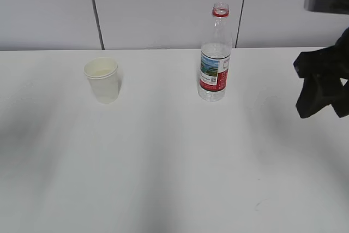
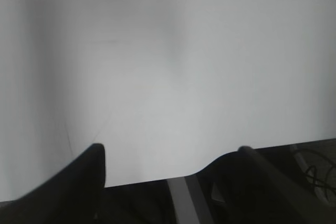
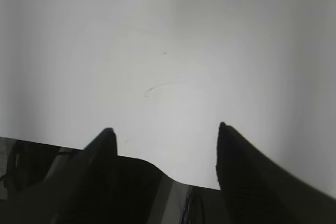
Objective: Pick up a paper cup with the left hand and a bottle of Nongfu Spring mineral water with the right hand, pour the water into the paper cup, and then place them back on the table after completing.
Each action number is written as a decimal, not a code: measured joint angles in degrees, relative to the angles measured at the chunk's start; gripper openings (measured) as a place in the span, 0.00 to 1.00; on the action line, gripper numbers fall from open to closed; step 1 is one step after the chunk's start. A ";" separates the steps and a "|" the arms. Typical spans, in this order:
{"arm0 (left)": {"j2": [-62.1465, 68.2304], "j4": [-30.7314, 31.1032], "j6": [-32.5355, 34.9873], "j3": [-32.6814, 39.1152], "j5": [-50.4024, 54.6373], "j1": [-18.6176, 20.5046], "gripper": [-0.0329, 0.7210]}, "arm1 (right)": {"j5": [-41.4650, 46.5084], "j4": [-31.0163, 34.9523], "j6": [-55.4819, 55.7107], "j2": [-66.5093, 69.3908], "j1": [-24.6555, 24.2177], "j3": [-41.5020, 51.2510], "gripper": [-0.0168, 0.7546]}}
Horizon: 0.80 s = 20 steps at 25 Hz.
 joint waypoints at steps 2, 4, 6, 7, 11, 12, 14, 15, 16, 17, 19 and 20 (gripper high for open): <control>-3.08 0.00 0.49 2.06 0.18 0.00 0.66 | 0.07 0.00 0.00 -2.63 0.00 0.00 0.59; -6.49 0.00 1.45 3.69 0.40 0.00 0.66 | 0.22 0.00 0.00 -4.97 0.00 0.00 0.59; -9.81 -0.02 2.37 5.05 0.53 0.00 0.65 | 0.22 -0.46 0.00 -7.42 0.00 0.47 0.58; -11.73 -0.07 2.72 5.51 0.59 0.00 0.65 | 0.22 -1.21 -0.09 -8.86 0.00 0.97 0.58; -19.56 -0.84 3.14 7.61 0.88 0.00 0.64 | 0.49 -5.13 -0.09 -15.64 0.00 4.97 0.58; -21.22 -1.10 3.22 8.11 1.03 0.00 0.63 | 0.65 -6.11 -0.09 -17.79 0.00 6.36 0.58; -25.20 -1.53 3.28 8.90 1.21 0.00 0.63 | 0.79 -8.27 -0.20 -22.00 0.00 9.09 0.58; -27.17 -1.72 3.28 9.32 1.21 0.00 0.63 | 0.88 -9.02 -0.20 -24.45 0.00 10.61 0.58; -28.77 -1.78 3.28 9.64 1.45 0.00 0.63 | 1.10 -9.69 -0.20 -26.97 0.00 11.84 0.58; -30.64 -1.84 3.28 10.01 1.49 0.00 0.63 | 1.26 -10.09 -0.20 -29.15 0.00 13.25 0.58; -33.96 -1.89 3.35 10.68 1.82 0.00 0.62 | 1.52 -10.61 -0.20 -34.66 0.00 15.85 0.58; -35.72 -1.91 3.41 11.11 1.90 0.00 0.61 | 1.63 -10.73 -0.20 -36.97 0.00 16.85 0.58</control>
